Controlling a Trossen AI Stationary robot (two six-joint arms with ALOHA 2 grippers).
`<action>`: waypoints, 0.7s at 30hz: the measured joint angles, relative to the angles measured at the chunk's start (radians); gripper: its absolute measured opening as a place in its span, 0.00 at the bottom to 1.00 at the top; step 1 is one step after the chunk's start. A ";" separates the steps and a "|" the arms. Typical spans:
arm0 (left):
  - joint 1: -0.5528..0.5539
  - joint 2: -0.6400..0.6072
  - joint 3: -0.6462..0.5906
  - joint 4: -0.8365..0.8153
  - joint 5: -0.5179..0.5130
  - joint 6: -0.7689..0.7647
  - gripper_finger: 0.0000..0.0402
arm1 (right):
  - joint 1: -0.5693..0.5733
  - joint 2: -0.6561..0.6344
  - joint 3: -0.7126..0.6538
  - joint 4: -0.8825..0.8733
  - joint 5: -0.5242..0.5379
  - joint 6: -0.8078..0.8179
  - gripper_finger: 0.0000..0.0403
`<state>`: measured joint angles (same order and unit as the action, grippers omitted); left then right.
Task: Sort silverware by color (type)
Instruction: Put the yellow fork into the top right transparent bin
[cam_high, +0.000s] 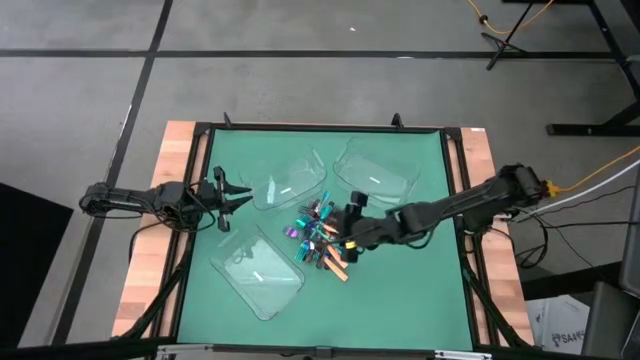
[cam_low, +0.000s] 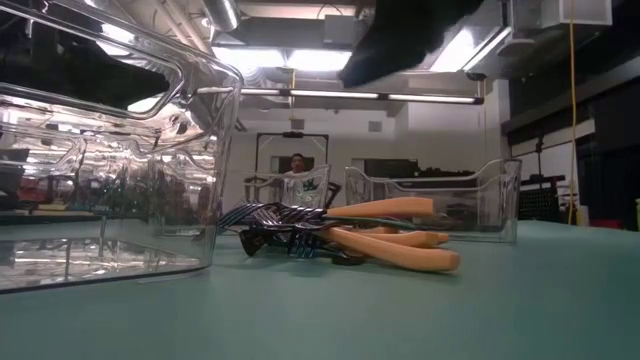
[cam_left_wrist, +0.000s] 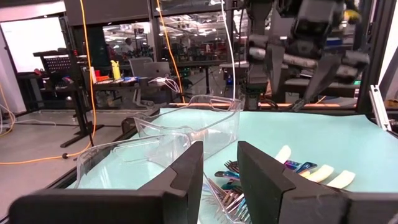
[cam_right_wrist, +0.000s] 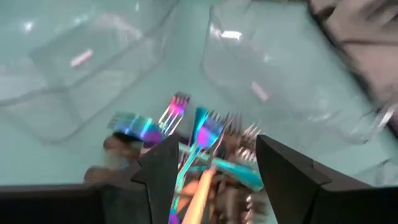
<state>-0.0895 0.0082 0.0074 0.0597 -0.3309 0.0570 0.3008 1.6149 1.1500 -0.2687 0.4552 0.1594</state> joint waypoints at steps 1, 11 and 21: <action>0.000 0.000 0.000 0.000 0.000 0.000 0.23 | 0.000 0.011 0.000 -0.012 -0.008 0.020 0.51; 0.000 0.000 0.000 0.000 0.000 -0.002 0.23 | 0.000 0.105 0.000 -0.104 -0.022 0.121 0.51; 0.000 0.000 0.000 0.000 0.000 -0.002 0.23 | -0.034 0.176 -0.001 -0.144 -0.109 0.197 0.51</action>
<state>-0.0895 0.0082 0.0074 0.0597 -0.3313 0.0551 0.2666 1.7905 1.1492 -0.4126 0.3463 0.3565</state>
